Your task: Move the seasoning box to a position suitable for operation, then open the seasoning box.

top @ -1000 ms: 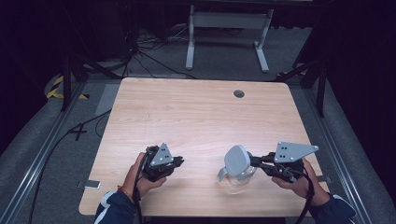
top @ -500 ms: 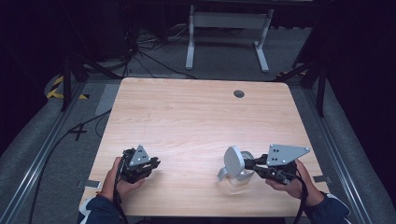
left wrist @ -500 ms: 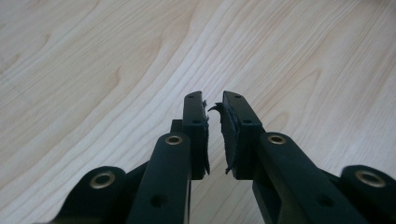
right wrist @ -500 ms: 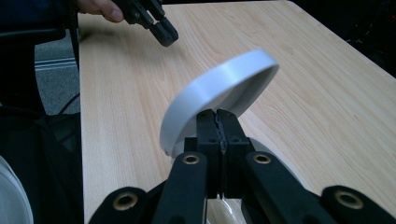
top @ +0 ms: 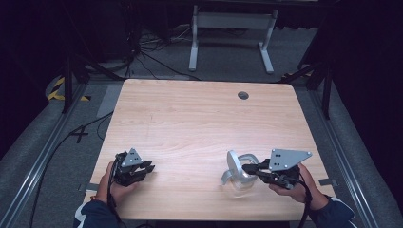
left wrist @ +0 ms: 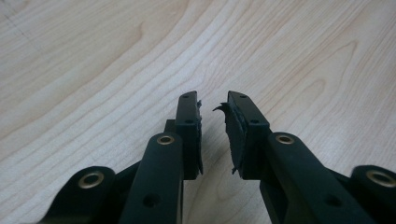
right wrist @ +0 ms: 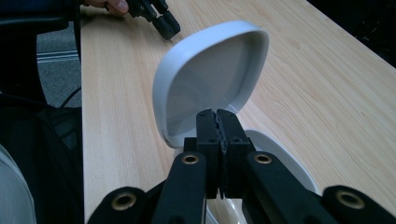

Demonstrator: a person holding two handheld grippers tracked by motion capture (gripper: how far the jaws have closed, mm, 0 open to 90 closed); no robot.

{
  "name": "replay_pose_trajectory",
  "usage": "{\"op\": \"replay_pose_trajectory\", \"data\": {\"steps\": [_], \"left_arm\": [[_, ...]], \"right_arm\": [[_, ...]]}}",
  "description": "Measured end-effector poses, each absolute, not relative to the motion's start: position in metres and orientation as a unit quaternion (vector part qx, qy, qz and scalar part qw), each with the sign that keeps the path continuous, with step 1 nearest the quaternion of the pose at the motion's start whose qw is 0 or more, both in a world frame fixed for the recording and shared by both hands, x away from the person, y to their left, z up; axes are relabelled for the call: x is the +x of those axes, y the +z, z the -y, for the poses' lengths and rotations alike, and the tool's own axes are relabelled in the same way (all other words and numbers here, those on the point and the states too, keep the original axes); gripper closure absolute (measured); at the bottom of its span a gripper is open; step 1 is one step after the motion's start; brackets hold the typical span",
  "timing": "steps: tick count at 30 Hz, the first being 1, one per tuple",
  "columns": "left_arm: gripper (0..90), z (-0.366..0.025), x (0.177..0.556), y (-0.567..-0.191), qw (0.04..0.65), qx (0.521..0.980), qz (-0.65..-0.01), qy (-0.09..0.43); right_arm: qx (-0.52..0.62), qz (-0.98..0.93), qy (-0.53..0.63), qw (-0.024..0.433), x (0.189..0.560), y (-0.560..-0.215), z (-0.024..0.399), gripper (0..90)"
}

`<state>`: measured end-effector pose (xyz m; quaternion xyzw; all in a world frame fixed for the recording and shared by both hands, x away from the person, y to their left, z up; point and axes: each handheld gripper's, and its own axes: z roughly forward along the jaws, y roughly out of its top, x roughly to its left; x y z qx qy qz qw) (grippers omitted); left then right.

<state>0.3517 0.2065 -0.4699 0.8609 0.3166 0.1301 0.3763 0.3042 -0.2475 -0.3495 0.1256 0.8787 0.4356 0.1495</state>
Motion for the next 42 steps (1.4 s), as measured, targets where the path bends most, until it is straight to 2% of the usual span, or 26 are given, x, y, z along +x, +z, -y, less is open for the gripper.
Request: {"op": "replay_pose_trajectory", "data": {"steps": [8,12,17,23,30,42], "left_arm": [[70.9,-0.206,0.355,-0.476,0.386,0.861,-0.312,0.114],[65.6,-0.205,0.355,-0.477,0.387,0.863,-0.304,0.117],[54.0,-0.203,0.353,-0.479,0.39,0.862,-0.302,0.118],[47.5,-0.202,0.353,-0.48,0.389,0.864,-0.293,0.125],[39.8,-0.201,0.354,-0.48,0.386,0.865,-0.296,0.125],[28.2,-0.2,0.355,-0.48,0.377,0.862,-0.311,0.132]], "right_arm": [[0.136,-0.878,0.43,0.161,0.311,-0.352,0.25,83.6],[0.146,-0.872,0.433,0.175,0.313,-0.349,0.256,76.5],[0.169,-0.865,0.431,0.195,0.317,-0.345,0.27,66.9],[0.185,-0.861,0.425,0.207,0.322,-0.345,0.279,57.8],[0.197,-0.861,0.414,0.223,0.323,-0.346,0.286,52.9],[0.222,-0.86,0.388,0.247,0.327,-0.351,0.305,49.7]]}}
